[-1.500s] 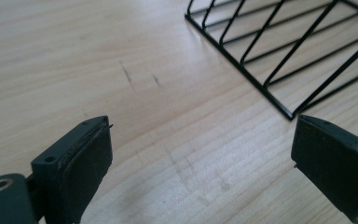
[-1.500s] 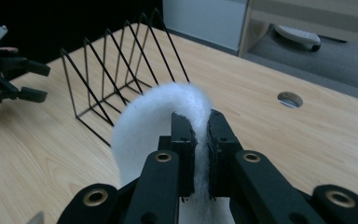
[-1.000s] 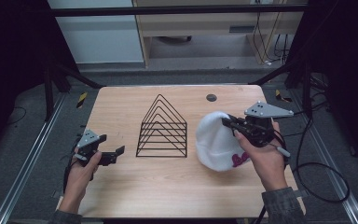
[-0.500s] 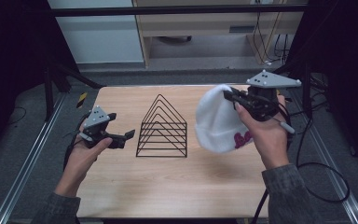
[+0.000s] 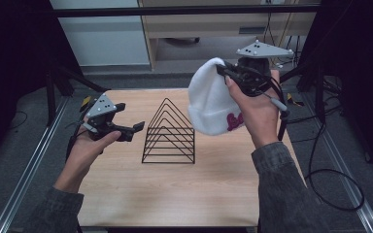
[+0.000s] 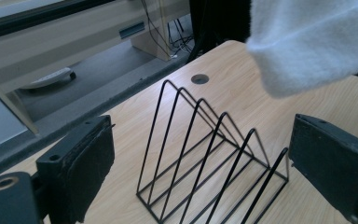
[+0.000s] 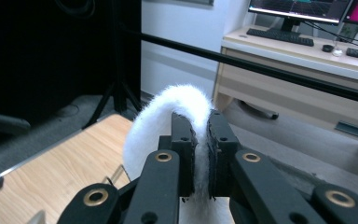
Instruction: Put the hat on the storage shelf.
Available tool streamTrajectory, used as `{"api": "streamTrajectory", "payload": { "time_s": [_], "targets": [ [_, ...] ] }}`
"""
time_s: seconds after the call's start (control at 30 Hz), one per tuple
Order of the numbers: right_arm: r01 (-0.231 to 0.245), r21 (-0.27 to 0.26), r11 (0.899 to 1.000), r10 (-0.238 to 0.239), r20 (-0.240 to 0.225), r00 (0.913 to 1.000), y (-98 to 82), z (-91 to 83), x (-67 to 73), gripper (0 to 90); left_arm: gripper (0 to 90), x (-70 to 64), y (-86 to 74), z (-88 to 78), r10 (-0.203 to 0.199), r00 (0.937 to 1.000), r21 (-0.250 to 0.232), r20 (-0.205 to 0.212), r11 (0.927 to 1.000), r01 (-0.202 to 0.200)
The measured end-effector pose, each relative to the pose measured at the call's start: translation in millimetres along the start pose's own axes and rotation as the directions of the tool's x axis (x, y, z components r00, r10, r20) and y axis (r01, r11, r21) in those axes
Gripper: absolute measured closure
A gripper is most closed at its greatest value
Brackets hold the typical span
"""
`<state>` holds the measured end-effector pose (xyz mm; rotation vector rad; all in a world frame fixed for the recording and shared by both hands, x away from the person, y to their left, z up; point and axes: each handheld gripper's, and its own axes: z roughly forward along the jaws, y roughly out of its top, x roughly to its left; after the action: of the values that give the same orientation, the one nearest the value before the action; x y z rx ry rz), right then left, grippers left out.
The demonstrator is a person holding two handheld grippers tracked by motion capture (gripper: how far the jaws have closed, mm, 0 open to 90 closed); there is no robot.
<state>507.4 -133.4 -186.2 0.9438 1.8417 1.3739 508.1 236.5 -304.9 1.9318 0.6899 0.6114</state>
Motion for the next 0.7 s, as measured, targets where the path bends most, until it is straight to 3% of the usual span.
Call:
{"api": "streamTrajectory", "payload": {
  "time_s": [0.13,0.43,0.7],
  "targets": [
    [-0.002,-0.009,1.0,0.002,-0.009,1.0,5.3,6.6,6.5,83.9,6.6,-5.6,5.4,4.8,0.011,0.9993,-0.002,0.034,0.9999,-0.011],
    [0.012,-0.03,0.999,-0.013,-0.035,0.9993,24.3,12.2,18.2,83.9,8.4,-10.9,12.0,9.2,0.017,0.9979,-0.024,0.062,0.9996,-0.016],
    [0.009,-0.034,0.999,-0.012,-0.077,0.997,34.6,22.4,33.1,83.9,8.3,-24.1,16.6,23.2,0.025,0.9923,-0.017,0.122,0.9996,-0.023]
  ]
}}
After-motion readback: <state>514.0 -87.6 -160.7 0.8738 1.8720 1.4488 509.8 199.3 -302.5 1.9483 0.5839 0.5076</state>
